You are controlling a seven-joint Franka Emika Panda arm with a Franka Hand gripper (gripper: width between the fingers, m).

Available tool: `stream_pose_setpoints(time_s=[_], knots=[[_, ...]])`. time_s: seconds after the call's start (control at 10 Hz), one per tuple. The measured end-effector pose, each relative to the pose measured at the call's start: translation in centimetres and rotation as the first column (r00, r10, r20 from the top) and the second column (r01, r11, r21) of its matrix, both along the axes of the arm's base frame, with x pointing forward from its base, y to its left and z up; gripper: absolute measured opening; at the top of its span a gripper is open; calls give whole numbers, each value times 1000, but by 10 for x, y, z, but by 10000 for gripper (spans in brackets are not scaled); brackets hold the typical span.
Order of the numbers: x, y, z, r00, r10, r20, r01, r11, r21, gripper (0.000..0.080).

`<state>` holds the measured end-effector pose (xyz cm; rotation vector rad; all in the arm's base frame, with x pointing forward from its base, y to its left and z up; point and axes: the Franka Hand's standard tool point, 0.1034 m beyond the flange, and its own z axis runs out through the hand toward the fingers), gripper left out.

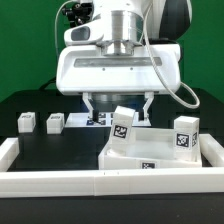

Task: Assemble square table

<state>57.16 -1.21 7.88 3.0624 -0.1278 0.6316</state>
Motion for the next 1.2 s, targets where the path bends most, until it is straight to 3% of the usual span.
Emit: stream_pose_setpoints(time_s=[0.3,0.6,1.0,1.1,1.2], knots=[[7,6,-3,972,20,-235,-2,997,75,649],[11,0,-5,919,32,-394,14,993,115,649],[16,-2,-3,926,27,-376,16,994,110,649],[16,-3,-3,926,26,-376,16,994,110,509],[16,-3,-3,926,26,-376,17,994,110,509]])
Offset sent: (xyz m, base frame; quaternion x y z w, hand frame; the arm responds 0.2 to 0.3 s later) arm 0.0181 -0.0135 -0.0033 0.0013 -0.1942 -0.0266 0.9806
